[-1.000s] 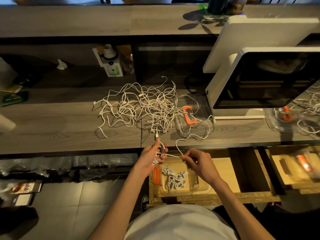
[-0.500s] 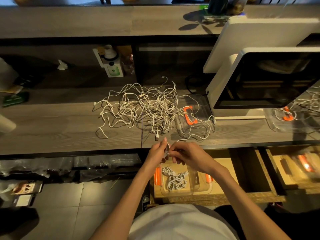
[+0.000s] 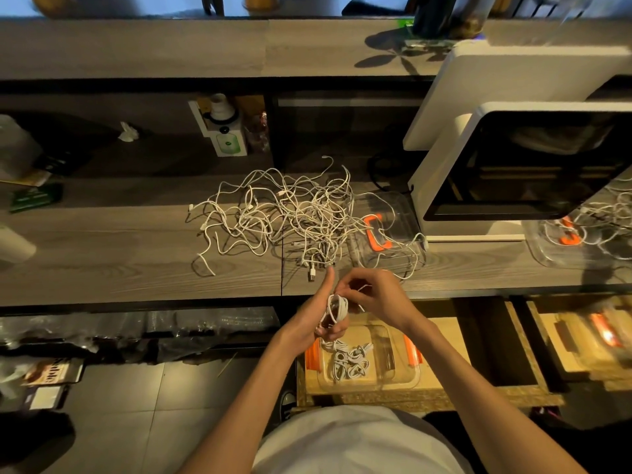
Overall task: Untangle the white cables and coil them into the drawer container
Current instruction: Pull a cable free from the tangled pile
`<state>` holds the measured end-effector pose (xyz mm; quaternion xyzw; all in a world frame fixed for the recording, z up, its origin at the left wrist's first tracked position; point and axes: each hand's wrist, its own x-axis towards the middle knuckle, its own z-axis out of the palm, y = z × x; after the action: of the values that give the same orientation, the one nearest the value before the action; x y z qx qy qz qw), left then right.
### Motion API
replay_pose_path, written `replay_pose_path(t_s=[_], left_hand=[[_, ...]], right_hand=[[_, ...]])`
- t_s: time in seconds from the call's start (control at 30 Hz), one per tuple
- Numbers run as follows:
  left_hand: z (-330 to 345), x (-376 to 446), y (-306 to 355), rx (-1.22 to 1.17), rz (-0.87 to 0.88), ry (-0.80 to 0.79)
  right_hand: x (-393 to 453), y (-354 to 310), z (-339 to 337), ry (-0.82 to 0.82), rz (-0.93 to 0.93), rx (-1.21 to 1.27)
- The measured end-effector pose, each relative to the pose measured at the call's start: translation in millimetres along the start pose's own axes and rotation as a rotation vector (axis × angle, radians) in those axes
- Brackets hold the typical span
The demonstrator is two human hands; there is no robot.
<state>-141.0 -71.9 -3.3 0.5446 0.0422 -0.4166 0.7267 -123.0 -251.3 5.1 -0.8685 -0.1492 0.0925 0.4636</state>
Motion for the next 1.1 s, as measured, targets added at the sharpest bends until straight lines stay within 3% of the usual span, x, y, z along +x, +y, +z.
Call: replay_pose_path(t_s=[0.27,0.4,0.6,0.83,1.1], left_hand=[[10,-1,-3,-0.022,0.081,0.137],[12,0,0,0.002,0.118,0.294],[7,10,-2,0.379,0.207,0.509],[-2,13,-4,-0.112,0.207,0.53],[0,14,-1,-0.1,0.206,0.598]], right_hand=[[-7,10,2,0.051,0.071,0.019],[-10,15,4,0.074,0.093,-0.036],[-13,12,13,0.125,0.178,0.0],[-17,5,30,0.135,0.267,0.065],[-21,-7,29,0.138,0.274,-0.045]])
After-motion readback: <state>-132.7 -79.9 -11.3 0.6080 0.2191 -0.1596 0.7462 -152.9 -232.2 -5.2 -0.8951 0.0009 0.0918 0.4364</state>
